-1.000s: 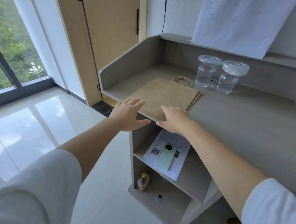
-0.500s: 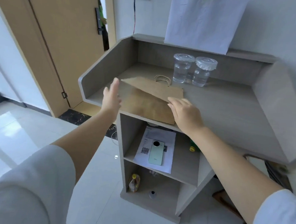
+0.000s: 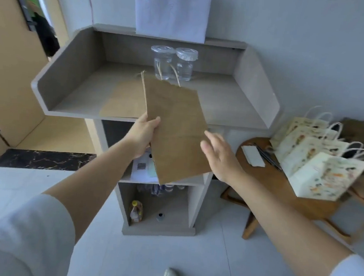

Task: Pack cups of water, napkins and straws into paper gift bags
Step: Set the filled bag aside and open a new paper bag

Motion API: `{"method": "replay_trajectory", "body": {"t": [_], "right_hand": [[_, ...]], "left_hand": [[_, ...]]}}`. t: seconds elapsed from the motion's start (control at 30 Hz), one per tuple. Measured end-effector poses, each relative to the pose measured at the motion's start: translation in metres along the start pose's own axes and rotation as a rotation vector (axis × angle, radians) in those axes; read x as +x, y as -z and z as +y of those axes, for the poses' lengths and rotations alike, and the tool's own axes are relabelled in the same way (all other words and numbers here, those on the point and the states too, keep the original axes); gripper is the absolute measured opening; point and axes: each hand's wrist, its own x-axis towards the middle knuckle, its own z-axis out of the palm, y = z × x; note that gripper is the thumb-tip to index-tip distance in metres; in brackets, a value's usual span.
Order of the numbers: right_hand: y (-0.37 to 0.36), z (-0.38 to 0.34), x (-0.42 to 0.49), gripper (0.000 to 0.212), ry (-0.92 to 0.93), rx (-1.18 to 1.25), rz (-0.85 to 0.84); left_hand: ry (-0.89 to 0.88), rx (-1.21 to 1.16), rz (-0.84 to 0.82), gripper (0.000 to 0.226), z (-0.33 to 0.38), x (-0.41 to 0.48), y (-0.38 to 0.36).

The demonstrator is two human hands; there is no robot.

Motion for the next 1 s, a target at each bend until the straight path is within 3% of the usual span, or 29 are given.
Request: {"method": "replay_trajectory", "body": {"t": [0.1, 0.2, 0.27, 0.33, 0.5, 0.57, 0.63, 0.73, 0.83, 1.0], "right_hand": [[0.022, -0.026, -0.008, 0.058, -0.314, 0.481, 0.133], [0.052, -0.03, -0.018, 0.081, -0.668, 1.004, 0.176], [0.072, -0.021, -0.025, 0.097, -0.779, 1.204, 0.176], [0.087, -0.012, -0.036, 0.097, -0.804, 1.222, 0.135], [0.109, 0.02, -0.063, 0.039, -0.746, 1.219, 0.157], [0.111, 0.033, -0.076, 0.038, -0.746, 1.113, 0.124], [0.112, 0.042, -0.089, 0.034, -0.749, 0.979, 0.082], [0.122, 0.058, -0.103, 0.035, -0.644, 0.905, 0.051], [0.139, 0.08, -0.113, 0.037, -0.515, 0.965, 0.058], [0.163, 0.113, -0.114, 0.03, -0.552, 0.831, 0.14]], "left_hand": [[-0.264, 0.262, -0.064, 0.031, -0.029, -0.029, -0.036], [-0.436, 0.573, -0.145, 0.047, -0.058, -0.06, -0.063], [-0.539, 0.717, -0.241, 0.053, -0.073, -0.075, -0.079], [-0.589, 0.796, -0.329, 0.059, -0.084, -0.083, -0.092], [-0.553, 0.695, -0.531, 0.06, -0.093, -0.094, -0.122], [-0.412, 0.47, -0.636, 0.072, -0.087, -0.095, -0.142], [-0.16, 0.206, -0.669, 0.094, -0.078, -0.093, -0.169], [0.101, 0.036, -0.585, 0.081, -0.059, -0.087, -0.21], [0.166, -0.015, -0.54, 0.073, -0.055, -0.075, -0.243], [0.087, 0.07, -0.592, 0.077, -0.055, -0.076, -0.296]]}}
